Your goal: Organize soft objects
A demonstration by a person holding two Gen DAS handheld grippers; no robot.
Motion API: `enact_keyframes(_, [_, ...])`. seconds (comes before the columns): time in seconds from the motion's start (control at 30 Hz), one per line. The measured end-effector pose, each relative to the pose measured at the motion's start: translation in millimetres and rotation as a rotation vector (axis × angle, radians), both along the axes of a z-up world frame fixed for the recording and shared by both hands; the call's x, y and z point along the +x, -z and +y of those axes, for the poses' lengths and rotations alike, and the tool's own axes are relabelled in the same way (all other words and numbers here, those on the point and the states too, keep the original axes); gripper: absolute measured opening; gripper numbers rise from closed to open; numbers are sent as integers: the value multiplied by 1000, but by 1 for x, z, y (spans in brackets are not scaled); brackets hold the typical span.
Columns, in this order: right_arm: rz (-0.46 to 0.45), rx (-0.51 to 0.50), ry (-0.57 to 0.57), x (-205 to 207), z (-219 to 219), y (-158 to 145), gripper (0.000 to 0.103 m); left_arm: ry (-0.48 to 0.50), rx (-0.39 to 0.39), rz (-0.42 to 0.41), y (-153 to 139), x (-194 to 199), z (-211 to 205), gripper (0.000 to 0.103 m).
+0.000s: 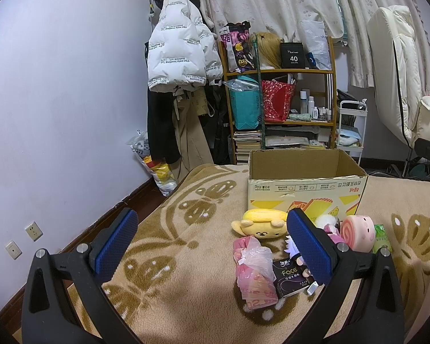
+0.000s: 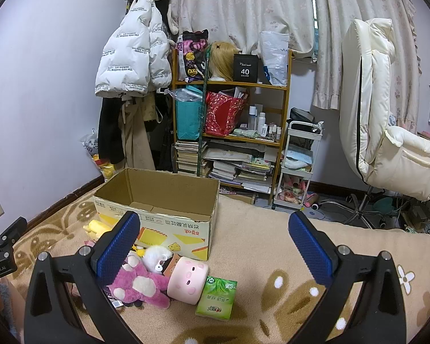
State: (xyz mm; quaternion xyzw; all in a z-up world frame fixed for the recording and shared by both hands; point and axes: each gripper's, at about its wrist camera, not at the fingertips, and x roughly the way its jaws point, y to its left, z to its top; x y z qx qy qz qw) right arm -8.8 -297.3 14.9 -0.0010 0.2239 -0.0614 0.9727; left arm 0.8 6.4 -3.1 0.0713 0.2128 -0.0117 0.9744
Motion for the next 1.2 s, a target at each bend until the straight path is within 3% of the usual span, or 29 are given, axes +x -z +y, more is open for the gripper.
enact_keyframes(1.2, [1,2,-2,0,-2,0,103,-3,4,1,2,-1,-1,102])
